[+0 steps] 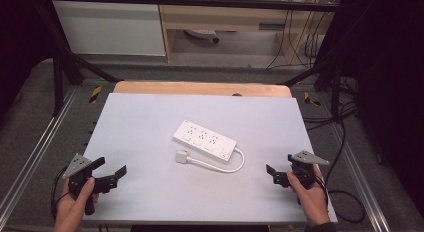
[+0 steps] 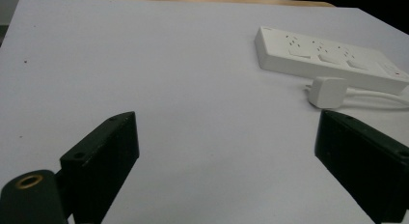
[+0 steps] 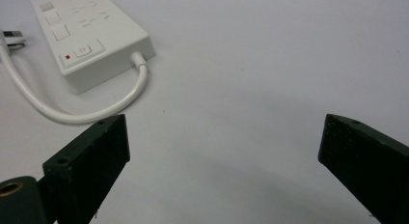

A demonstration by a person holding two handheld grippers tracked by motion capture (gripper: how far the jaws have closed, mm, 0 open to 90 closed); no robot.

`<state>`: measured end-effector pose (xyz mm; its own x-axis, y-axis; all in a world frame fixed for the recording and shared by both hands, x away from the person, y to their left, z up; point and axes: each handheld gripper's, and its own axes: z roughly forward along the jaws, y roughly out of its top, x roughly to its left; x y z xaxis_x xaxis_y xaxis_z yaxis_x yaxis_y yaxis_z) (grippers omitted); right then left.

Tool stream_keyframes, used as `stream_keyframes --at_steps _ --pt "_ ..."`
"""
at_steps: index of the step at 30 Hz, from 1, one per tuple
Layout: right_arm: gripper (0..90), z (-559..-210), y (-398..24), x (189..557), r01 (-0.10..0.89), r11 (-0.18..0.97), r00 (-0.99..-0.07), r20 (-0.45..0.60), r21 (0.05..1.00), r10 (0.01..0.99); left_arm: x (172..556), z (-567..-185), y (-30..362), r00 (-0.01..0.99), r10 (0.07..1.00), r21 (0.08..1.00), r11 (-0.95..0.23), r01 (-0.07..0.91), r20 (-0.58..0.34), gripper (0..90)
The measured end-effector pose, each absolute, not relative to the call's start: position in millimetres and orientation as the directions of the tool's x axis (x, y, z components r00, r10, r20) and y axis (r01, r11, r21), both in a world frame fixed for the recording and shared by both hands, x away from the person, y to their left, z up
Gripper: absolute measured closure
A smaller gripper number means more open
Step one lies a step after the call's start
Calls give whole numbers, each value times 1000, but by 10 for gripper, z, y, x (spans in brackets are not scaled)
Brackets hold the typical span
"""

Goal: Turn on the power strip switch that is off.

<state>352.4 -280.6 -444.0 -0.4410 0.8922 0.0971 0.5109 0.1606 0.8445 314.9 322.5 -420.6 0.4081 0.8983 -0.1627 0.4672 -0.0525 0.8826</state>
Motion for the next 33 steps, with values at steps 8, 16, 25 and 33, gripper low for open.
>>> stream_keyframes --at_steps 8,16,25,33 --pt "84 -4441 -2795 3541 498 182 -477 92 848 874 3162 -4230 3217 410 898 876 -62 479 -160 87" --pt "53 -4415 -2771 3545 469 174 -477 83 866 875 3159 -4231 3193 422 893 873 -76 481 -155 76" --pt "35 -4383 -2763 3539 465 145 -479 111 873 871 3179 -4243 3168 434 888 869 -88 488 -154 74" --pt "25 -4346 -2710 3516 451 157 -506 106 879 856 3157 -4247 3151 456 878 866 -112 487 -143 73"
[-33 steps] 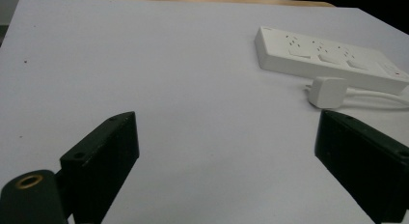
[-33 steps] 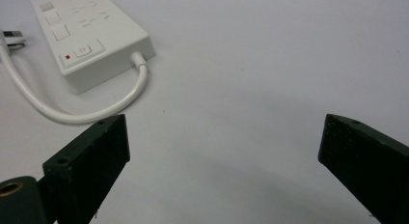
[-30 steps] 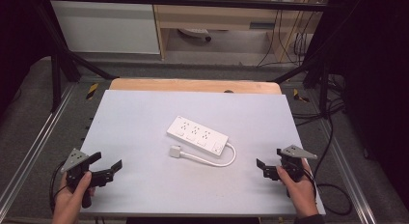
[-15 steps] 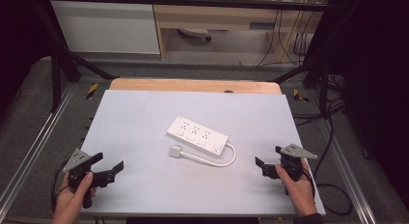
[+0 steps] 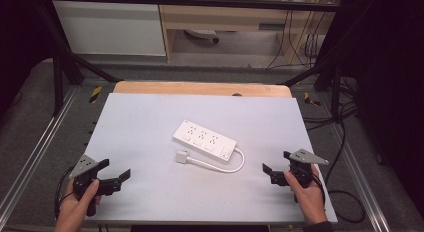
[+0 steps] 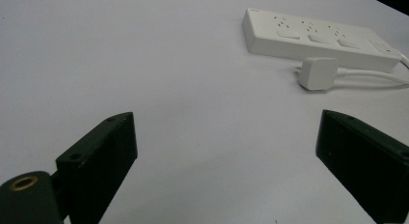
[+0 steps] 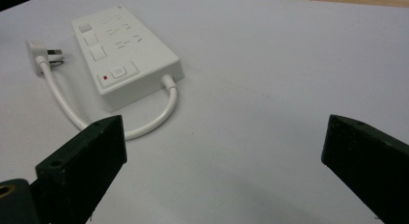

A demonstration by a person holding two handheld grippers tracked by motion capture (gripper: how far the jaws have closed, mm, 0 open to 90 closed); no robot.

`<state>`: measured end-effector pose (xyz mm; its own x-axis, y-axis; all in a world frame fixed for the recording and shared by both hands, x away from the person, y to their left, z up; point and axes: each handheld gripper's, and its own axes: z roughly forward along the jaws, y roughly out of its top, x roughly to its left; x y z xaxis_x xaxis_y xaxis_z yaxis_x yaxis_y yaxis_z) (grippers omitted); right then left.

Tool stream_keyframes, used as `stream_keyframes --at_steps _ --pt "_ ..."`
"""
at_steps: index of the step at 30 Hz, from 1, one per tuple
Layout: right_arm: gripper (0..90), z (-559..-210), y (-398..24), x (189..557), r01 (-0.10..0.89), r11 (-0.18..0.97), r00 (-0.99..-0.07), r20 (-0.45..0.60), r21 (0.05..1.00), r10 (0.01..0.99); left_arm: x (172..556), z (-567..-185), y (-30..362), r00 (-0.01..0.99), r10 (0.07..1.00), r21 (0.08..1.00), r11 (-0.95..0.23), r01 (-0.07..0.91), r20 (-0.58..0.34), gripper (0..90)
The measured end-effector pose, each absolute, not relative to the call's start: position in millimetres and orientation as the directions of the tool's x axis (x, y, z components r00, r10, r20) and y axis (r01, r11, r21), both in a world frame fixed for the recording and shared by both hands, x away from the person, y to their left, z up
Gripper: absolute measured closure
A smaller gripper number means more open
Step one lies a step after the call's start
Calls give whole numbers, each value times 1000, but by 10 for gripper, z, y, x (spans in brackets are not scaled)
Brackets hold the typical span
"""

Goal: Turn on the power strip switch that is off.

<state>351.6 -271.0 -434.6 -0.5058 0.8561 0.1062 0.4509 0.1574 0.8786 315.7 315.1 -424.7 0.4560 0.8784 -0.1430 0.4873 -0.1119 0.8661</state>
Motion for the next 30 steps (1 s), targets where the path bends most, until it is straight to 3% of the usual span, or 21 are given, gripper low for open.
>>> stream_keyframes --at_steps 30 --pt "23 -4048 -2501 3625 413 182 -567 95 892 818 3177 -4284 3121 462 876 848 -137 512 -138 69"
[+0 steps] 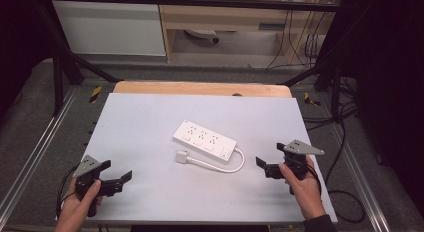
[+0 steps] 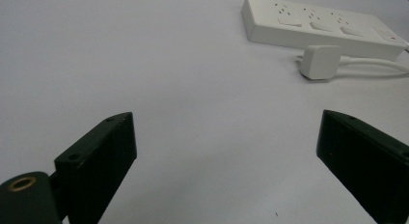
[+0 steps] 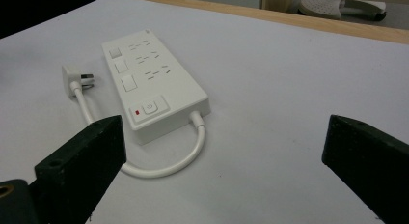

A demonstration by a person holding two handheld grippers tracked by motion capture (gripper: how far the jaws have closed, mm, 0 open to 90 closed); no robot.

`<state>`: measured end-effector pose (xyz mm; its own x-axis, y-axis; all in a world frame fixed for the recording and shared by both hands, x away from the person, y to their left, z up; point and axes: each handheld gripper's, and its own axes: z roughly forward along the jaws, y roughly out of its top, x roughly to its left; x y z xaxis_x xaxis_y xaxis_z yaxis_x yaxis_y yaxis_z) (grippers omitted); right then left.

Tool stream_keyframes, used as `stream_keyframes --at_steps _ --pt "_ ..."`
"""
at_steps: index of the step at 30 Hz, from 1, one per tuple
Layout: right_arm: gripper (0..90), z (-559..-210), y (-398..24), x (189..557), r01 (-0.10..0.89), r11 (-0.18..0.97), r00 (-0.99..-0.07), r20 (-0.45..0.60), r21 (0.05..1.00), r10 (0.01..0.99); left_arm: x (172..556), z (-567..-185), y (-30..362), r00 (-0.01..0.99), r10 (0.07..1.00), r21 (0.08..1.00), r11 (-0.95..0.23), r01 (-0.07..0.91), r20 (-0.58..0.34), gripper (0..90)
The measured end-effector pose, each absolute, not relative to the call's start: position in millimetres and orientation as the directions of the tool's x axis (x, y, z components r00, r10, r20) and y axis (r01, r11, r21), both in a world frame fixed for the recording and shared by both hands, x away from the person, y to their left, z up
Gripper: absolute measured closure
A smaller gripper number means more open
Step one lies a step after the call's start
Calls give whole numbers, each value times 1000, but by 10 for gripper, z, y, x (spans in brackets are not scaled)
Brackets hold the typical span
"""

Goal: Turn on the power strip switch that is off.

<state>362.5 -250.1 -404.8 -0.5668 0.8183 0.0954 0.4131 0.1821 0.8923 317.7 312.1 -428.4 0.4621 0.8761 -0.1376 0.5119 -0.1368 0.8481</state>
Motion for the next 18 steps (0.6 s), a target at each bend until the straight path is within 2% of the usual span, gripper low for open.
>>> stream_keyframes --at_steps 18 --pt "39 -3843 -2267 3863 365 172 -573 75 915 816 3183 -4300 3111 462 876 842 -142 520 -138 69"
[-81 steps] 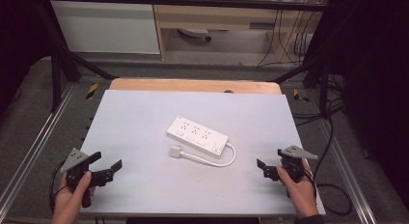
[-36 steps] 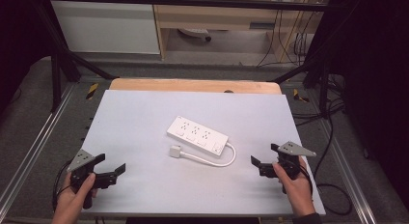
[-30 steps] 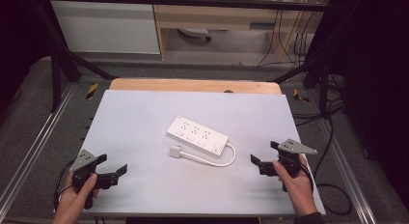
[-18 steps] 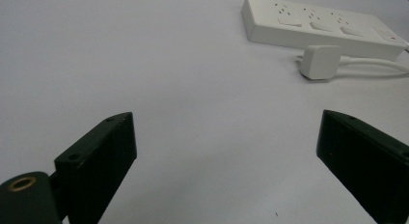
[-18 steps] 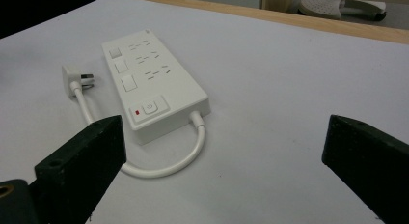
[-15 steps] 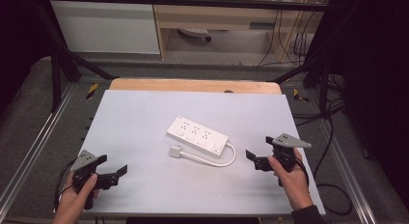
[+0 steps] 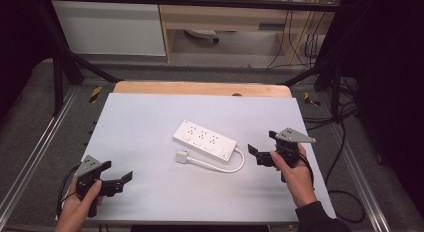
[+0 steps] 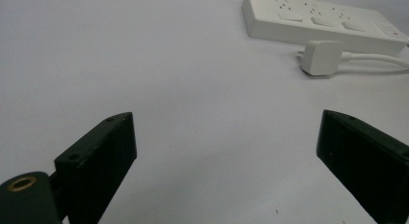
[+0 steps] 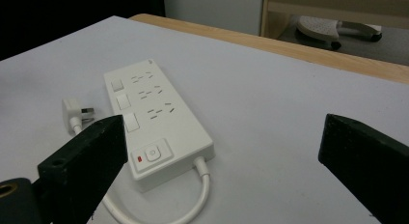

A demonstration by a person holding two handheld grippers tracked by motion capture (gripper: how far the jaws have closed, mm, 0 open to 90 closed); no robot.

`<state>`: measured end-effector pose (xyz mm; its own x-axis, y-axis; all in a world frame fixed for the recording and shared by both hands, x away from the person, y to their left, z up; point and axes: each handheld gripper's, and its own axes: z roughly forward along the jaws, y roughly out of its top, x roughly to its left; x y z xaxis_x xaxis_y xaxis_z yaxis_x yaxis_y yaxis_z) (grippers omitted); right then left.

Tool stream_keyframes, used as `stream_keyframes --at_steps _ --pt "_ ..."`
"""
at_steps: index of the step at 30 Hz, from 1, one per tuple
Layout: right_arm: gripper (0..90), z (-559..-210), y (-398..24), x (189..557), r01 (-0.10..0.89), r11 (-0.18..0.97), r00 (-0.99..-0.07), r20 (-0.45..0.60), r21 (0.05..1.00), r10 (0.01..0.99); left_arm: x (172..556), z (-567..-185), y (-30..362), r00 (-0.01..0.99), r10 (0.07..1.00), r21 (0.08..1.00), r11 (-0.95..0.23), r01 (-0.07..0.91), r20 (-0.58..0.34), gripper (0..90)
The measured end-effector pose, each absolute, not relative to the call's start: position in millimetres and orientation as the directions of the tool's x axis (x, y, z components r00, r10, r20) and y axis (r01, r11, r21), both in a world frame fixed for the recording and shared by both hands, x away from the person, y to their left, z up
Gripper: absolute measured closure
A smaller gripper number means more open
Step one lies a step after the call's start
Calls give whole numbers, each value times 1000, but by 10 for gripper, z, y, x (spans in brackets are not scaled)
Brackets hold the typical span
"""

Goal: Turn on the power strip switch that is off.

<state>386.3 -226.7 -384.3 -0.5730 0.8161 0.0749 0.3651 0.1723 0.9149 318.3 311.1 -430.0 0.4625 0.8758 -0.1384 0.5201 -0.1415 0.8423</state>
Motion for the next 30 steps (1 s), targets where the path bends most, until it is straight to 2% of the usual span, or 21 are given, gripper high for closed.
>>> stream_keyframes --at_steps 13,30 --pt "30 -3744 -2201 4017 385 174 -584 93 906 806 3195 -4315 3102 459 878 833 -149 533 -136 69" --pt "41 -3602 -2069 4198 365 208 -595 56 907 802 3196 -4315 3115 450 883 831 -146 536 -135 69"
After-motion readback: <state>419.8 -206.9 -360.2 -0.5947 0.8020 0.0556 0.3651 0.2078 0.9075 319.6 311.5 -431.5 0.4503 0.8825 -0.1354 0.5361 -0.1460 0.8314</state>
